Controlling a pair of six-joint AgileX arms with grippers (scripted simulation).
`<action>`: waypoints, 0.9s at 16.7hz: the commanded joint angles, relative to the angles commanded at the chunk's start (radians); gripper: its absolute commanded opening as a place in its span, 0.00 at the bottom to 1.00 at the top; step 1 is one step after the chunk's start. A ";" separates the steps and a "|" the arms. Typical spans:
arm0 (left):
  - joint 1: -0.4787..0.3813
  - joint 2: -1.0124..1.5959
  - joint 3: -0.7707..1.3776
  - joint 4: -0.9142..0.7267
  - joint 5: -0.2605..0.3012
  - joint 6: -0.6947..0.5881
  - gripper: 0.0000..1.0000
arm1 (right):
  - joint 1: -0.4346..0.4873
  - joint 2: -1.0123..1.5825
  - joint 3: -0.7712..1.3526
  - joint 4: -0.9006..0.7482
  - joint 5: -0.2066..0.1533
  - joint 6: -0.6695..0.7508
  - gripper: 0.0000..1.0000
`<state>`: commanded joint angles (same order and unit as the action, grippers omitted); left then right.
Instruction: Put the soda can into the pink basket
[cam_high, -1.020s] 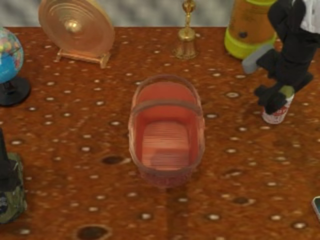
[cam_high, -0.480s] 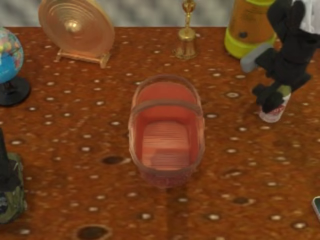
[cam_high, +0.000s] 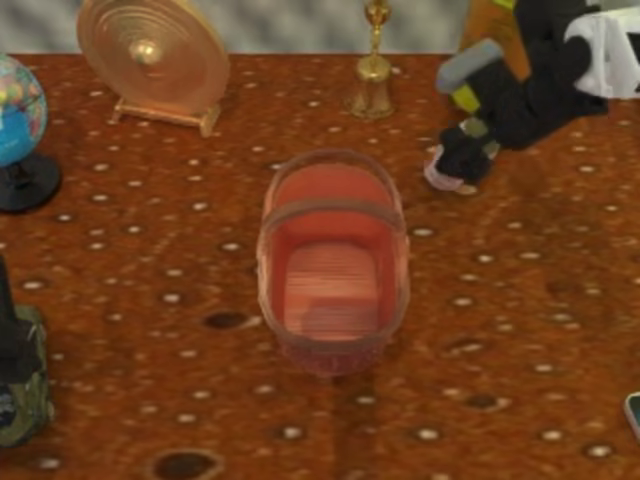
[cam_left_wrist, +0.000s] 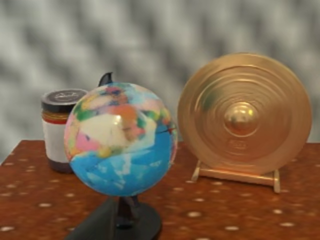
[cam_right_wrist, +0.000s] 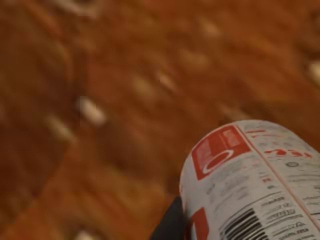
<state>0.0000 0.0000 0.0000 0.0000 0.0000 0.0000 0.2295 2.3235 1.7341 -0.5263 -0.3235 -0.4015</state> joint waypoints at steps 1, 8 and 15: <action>0.000 0.000 0.000 0.000 0.000 0.000 1.00 | 0.007 -0.010 -0.032 0.100 -0.055 0.031 0.00; 0.000 0.000 0.000 0.000 0.000 0.000 1.00 | 0.060 -0.105 -0.279 0.831 -0.460 0.266 0.00; 0.000 0.000 0.000 0.000 0.000 0.000 1.00 | 0.098 -0.219 -0.450 1.318 -0.751 0.418 0.00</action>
<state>0.0000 0.0000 0.0000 0.0000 0.0000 0.0000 0.3273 2.1044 1.2842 0.7920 -1.0746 0.0160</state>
